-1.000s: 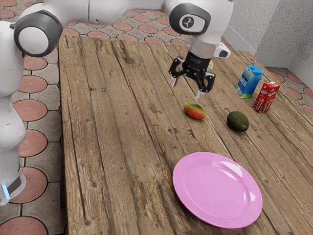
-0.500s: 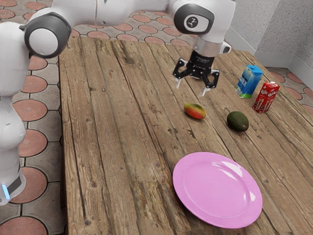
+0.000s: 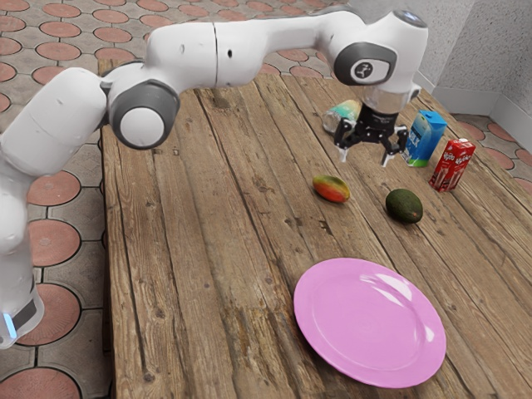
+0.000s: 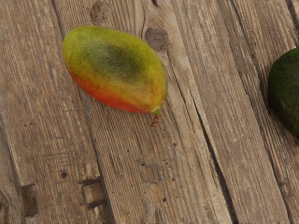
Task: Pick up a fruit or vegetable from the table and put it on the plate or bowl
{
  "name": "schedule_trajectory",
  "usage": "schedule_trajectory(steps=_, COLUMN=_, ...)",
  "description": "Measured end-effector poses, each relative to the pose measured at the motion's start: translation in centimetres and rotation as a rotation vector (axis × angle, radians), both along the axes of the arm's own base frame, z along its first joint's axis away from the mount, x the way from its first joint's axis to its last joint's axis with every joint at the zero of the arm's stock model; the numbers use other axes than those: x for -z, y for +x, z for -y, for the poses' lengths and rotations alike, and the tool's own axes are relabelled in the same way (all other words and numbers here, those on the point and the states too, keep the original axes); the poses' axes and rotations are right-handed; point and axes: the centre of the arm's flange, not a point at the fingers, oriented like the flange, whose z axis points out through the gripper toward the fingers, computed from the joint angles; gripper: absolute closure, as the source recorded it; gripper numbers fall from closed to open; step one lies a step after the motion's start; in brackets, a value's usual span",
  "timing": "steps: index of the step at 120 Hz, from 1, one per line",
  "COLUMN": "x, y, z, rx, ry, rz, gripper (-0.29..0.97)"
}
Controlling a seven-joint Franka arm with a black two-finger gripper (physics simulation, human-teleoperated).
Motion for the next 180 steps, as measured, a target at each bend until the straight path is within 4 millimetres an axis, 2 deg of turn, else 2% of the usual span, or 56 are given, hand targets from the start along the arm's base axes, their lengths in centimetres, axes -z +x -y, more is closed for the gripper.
schedule_trajectory(steps=9, x=0.6, y=1.1, z=0.8, rx=0.003, ry=-0.008, rz=0.032, gripper=0.0)
schedule_trajectory(steps=16, x=0.9, y=1.7, z=0.5, rx=-0.007, ry=-0.011, rz=0.056, gripper=0.0)
schedule_trajectory(steps=38, x=1.4, y=3.2, z=-2.8, rx=-0.084, ry=0.022, rz=0.12, gripper=0.0)
schedule_trajectory(steps=48, x=2.6, y=4.0, z=-3.8, rx=-0.105, ry=0.021, rz=0.133, gripper=0.0)
schedule_trajectory(steps=60, x=4.4, y=5.0, z=-3.8, rx=-0.111, ry=0.012, rz=0.149, gripper=0.0)
schedule_trajectory(steps=80, x=5.2, y=6.4, z=-3.3, rx=-0.112, ry=-0.033, rz=0.216, gripper=0.0)
schedule_trajectory(steps=108, x=7.3, y=8.0, z=-4.3, rx=-0.133, ry=-0.113, rz=0.284, gripper=0.0)
schedule_trajectory(steps=126, x=8.2, y=8.7, z=-3.8, rx=-0.131, ry=-0.148, rz=0.316, gripper=0.0)
schedule_trajectory(steps=153, x=11.7, y=9.9, z=-3.6, rx=-0.141, ry=-0.205, rz=0.333, gripper=0.0)
schedule_trajectory(steps=180, x=13.8, y=10.5, z=-5.1, rx=-0.169, ry=-0.23, rz=0.346, gripper=0.0)
